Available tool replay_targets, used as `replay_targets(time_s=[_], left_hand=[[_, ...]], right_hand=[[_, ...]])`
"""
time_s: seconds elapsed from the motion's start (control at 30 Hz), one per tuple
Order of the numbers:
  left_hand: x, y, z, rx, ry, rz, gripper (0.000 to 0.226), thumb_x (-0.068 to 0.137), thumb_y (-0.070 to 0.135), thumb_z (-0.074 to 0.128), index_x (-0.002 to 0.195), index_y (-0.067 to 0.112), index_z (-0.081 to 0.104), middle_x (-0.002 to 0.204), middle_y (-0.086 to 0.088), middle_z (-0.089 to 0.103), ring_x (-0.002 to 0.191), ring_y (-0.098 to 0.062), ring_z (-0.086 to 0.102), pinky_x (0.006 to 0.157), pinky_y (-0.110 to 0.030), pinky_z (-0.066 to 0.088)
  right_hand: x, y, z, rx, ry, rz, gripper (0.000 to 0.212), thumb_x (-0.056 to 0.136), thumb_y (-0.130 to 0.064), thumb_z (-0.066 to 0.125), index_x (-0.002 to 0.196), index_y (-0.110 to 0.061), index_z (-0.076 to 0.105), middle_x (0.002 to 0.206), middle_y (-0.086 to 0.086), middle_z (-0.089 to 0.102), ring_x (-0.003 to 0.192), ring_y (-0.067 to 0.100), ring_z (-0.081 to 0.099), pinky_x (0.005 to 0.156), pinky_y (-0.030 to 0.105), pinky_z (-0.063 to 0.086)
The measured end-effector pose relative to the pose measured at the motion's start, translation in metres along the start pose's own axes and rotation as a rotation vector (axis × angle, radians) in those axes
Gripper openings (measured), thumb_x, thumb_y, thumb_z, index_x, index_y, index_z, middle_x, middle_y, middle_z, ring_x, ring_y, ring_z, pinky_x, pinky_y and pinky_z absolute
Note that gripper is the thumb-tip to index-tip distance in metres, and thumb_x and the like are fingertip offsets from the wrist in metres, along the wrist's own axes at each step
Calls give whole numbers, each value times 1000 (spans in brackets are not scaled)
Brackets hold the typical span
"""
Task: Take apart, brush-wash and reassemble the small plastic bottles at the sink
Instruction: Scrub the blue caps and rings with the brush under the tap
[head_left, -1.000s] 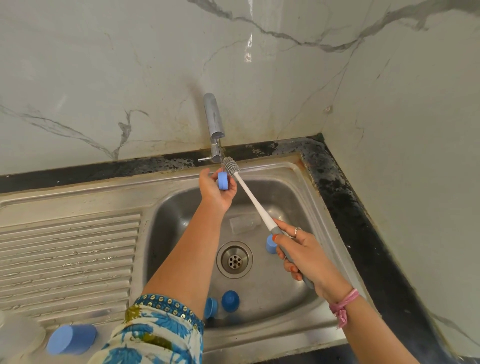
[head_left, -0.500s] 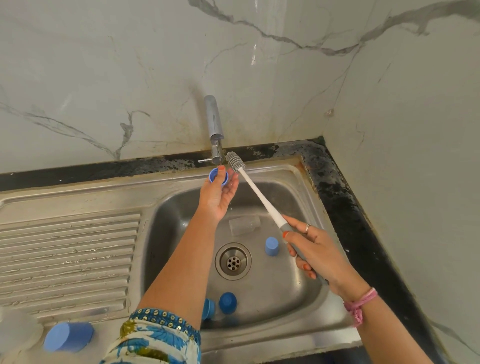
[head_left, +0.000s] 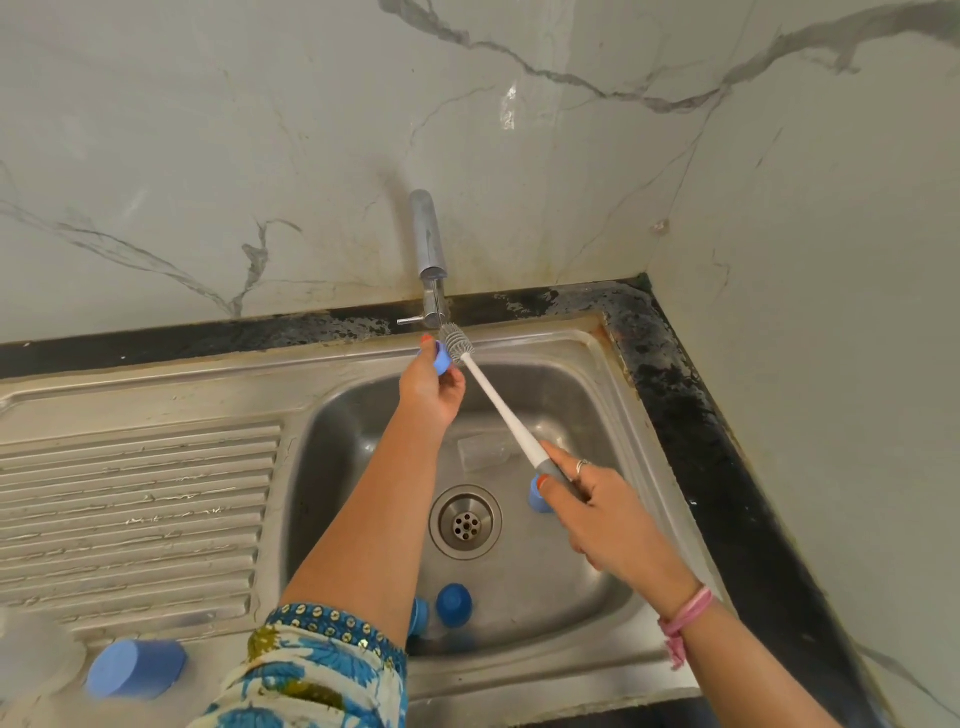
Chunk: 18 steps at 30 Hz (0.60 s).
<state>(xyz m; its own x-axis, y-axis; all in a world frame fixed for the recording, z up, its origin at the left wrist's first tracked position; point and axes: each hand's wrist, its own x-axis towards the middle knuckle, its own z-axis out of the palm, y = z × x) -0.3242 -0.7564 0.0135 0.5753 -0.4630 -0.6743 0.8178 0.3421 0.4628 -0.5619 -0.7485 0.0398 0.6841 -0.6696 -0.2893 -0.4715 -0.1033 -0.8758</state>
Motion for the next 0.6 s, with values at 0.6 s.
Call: replay_targets(time_s=[0.6], left_hand=[[1,20,12,473,-105,151,25,102,28,48,109,5,57,93,-6,51,73,-14,49,69,-28,50]], right_hand=[[-1,-19,-36,-1186,193,-287,56,104,-32,35,151,-45,7,96,-6,40,52,8,33,45,20,24]])
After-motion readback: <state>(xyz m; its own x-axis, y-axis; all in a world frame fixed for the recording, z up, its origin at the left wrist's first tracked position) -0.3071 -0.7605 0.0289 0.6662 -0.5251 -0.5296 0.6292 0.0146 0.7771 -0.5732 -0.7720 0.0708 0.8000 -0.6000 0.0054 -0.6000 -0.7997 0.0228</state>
